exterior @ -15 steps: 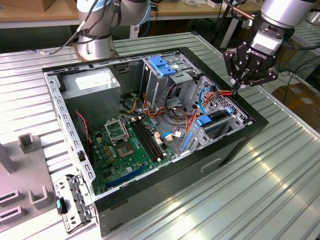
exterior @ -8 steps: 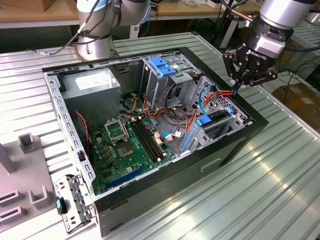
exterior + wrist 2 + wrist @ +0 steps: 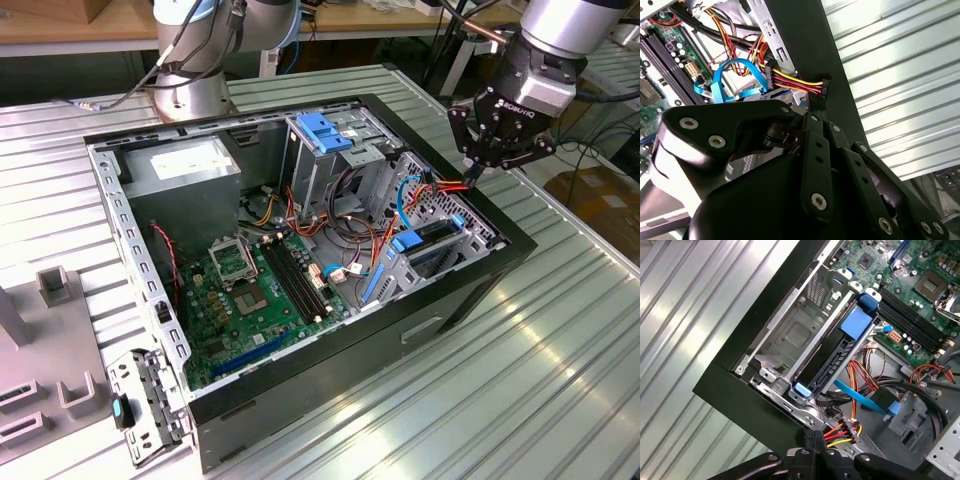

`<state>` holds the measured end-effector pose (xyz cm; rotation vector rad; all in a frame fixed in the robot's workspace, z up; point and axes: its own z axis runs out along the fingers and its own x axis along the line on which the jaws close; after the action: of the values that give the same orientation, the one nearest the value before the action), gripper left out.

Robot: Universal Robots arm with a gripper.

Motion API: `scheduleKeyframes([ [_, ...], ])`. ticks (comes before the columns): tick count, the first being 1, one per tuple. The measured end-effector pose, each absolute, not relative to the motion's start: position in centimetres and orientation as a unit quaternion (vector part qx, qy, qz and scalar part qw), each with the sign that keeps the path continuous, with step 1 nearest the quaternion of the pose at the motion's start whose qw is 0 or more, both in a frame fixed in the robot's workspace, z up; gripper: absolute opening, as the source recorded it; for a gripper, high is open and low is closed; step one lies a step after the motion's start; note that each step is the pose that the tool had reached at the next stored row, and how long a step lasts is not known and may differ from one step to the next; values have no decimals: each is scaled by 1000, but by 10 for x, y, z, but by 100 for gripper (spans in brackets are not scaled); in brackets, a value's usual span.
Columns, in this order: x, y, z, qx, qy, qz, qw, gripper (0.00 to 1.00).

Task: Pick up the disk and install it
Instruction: 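Insert the first disk wire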

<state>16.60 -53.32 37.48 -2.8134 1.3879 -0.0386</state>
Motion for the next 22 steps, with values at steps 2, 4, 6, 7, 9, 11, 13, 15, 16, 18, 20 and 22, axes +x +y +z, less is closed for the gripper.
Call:
scheduleKeyframes([
  [2,167,-533,375,-907,420,-12,2,11],
  [4,168,-533,374,-913,408,-12,3,17],
  [6,168,-533,374,-918,396,-13,3,17],
  [7,168,-533,374,-921,390,-14,3,17],
  [9,170,-533,374,-925,380,-17,5,25],
  [11,171,-533,373,-928,373,-20,6,25],
  [13,172,-533,372,-931,364,-21,7,25],
  [15,172,-533,372,-936,351,-21,7,25],
  [16,172,-533,371,-940,341,-21,7,25],
  [18,172,-533,370,-942,335,-23,7,25],
  [20,172,-533,368,-943,331,-26,7,25],
  [22,172,-533,368,-944,328,-26,7,25],
])
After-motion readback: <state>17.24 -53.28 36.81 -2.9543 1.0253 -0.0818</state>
